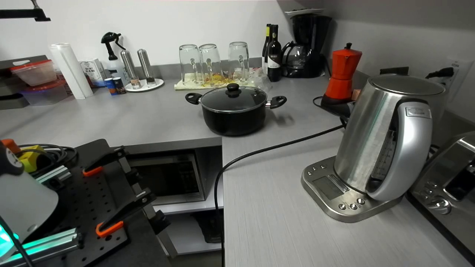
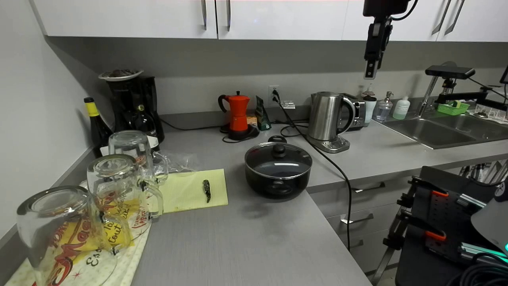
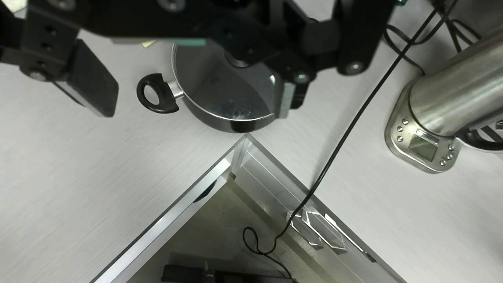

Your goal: Remove the lid from the pot

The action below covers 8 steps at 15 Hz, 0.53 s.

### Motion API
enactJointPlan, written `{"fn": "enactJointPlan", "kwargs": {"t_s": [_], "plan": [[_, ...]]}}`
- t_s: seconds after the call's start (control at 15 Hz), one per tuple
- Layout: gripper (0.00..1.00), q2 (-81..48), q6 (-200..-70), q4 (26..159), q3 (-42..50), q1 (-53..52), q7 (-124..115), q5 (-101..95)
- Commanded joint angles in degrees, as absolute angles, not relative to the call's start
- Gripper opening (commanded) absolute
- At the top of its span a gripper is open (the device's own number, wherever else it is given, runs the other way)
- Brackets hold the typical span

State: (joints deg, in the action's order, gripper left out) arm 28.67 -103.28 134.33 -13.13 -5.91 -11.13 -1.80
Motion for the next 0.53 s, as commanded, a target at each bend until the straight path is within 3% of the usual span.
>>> {"fn": "enactJointPlan", "kwargs": {"t_s": [0.0, 0.47], "plan": [[1.0, 24.86, -106.07, 133.59, -10.25, -6.15, -6.75, -2.33], [1.0, 14.99, -112.96, 131.91, -6.54, -4.58, 0.08, -4.83]]}}
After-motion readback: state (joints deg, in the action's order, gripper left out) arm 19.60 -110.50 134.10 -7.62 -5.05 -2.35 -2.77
